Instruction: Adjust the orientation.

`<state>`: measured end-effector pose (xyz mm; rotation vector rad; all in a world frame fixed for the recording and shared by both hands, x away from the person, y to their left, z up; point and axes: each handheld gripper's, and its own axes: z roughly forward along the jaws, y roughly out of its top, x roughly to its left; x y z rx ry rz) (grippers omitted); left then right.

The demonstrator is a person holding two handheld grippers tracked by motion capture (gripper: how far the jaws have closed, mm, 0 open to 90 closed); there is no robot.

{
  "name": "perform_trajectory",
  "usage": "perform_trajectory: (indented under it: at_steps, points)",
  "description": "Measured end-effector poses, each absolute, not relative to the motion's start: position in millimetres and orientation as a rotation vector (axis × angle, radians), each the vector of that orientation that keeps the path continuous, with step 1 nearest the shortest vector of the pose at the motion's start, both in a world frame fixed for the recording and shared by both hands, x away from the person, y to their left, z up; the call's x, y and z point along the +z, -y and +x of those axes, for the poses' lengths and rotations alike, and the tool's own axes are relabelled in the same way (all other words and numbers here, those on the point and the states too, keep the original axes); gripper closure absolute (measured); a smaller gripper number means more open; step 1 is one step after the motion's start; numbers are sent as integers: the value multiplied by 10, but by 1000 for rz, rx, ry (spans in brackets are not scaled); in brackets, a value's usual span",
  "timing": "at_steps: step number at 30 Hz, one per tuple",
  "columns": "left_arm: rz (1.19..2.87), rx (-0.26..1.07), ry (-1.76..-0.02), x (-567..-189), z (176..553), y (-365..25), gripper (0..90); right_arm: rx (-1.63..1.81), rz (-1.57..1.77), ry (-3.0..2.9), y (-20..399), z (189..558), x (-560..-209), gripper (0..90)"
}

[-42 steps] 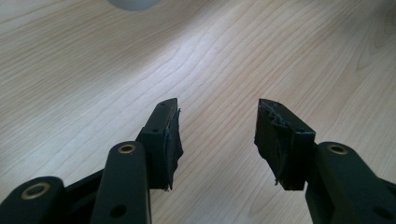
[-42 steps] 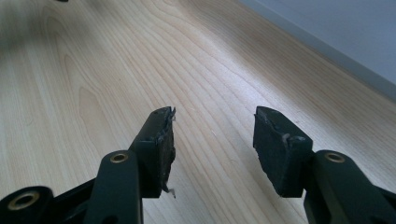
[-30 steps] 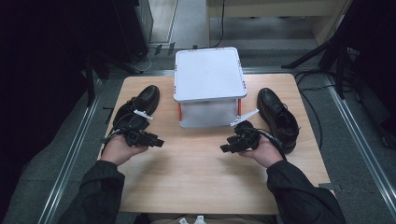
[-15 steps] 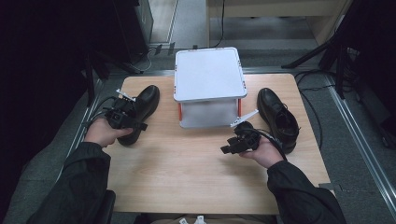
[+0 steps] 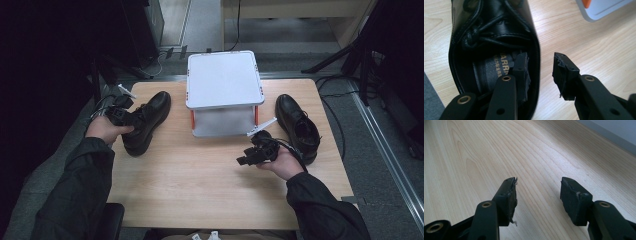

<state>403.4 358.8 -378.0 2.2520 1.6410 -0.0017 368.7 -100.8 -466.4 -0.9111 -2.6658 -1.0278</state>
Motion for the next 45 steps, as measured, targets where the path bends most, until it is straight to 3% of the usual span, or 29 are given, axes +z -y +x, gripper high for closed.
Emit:
perform_trajectory:
  at_steps: [5,13,18,40,45]
  points:
    - [2247,-31,-1677,-3894,4097,-3561,670,-1029,-911,2666,1012,3684,-4666,476]
    - [2242,-56,-1747,-3992,4185,-3490,814,-1029,-911,2666,1018,3675,-4668,478]
    - [2285,-46,-1783,-3954,4232,-3414,852,-1029,-917,2661,1028,3675,-4666,481]
    - [2159,-94,-1900,-3969,4535,-2999,834,-1029,-918,2657,1043,3667,-4669,486]
    - [2140,-109,-1891,-3968,4522,-3033,793,-1027,-921,2656,1052,3667,-4672,487]
